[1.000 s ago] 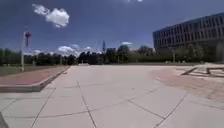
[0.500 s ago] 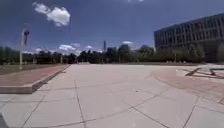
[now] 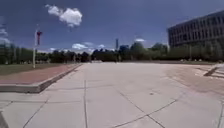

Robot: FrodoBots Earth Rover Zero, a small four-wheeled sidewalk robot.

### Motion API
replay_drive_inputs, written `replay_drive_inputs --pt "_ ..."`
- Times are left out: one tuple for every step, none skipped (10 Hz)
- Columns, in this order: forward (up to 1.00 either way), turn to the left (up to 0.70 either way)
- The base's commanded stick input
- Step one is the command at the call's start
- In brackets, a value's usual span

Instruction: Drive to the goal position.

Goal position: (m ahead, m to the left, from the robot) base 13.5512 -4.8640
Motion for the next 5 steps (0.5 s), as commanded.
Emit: replay_drive_inputs --pt "0.5 0.0" --pt "0.5 0.0" --pt "0.5 0.0" --pt "0.5 0.0" --pt "0.5 0.0"
